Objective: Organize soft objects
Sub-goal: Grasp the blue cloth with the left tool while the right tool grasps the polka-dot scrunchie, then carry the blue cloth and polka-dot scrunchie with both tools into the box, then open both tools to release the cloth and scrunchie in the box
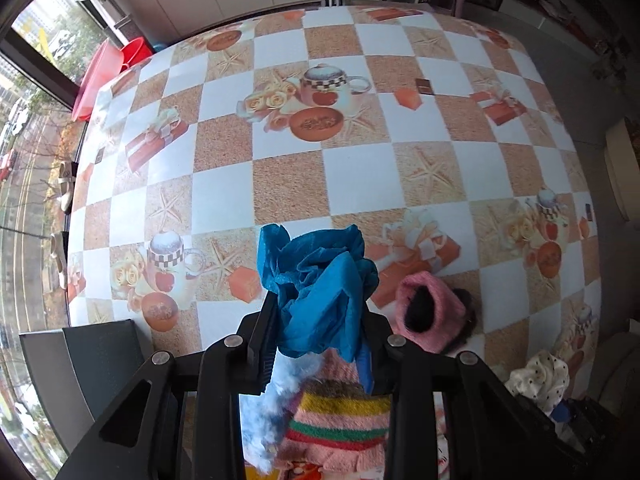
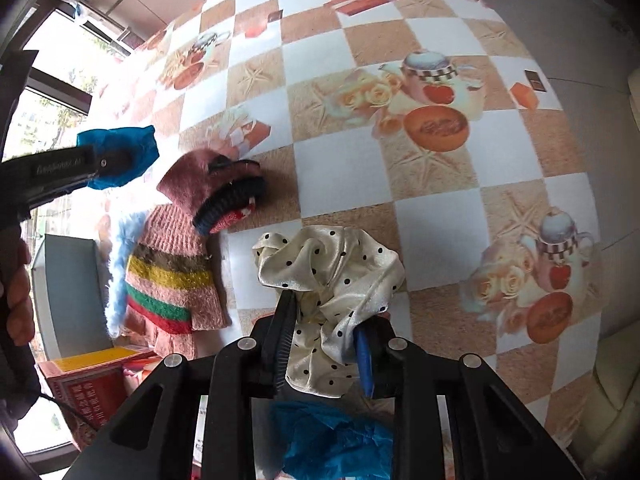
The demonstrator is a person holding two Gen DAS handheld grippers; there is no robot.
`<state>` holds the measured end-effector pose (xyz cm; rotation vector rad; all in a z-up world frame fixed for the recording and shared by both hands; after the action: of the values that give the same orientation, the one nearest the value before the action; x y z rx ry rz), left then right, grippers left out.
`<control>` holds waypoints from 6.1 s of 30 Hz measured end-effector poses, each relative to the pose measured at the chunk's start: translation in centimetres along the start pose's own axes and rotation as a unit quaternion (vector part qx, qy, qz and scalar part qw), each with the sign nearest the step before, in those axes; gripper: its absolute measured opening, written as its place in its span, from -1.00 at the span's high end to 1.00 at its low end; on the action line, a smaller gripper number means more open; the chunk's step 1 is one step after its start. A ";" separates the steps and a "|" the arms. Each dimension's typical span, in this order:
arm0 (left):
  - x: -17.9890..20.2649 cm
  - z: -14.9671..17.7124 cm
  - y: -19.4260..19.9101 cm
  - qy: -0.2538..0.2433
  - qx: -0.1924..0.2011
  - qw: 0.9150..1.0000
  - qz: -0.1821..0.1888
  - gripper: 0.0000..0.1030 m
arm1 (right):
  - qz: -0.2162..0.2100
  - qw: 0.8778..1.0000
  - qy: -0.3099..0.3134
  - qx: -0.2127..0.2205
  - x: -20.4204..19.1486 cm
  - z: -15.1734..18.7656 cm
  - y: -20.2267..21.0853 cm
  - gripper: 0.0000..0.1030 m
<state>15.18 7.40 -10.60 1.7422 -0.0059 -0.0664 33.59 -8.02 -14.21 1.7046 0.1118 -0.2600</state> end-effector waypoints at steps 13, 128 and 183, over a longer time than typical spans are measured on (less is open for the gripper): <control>1.5 5.4 3.9 -0.052 0.002 0.997 0.055 0.32 | 0.009 0.999 -0.035 0.012 1.1 1.3 2.9 0.43; -36.9 17.7 8.3 0.203 0.053 0.976 0.062 0.32 | -0.015 0.953 0.303 -0.023 -44.0 0.2 0.9 0.43; -36.4 14.0 6.0 0.227 0.027 0.969 0.097 -1.00 | -0.016 0.971 0.236 0.040 -40.9 -5.3 3.0 -1.00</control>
<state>-21.64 -5.92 -5.56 1.7676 0.1584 0.4822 -4.82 -0.23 -0.95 1.8196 0.4855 0.1239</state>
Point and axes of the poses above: each gripper's, at about its wrist camera, not at the fingertips, and y roughly against the way its jaws point, x to its right, z to its underside, the point moved 1 cm from there along -y, roughly the way its jaws point, and after that the axes turned 12 degrees about y, right-handed, at the moved point
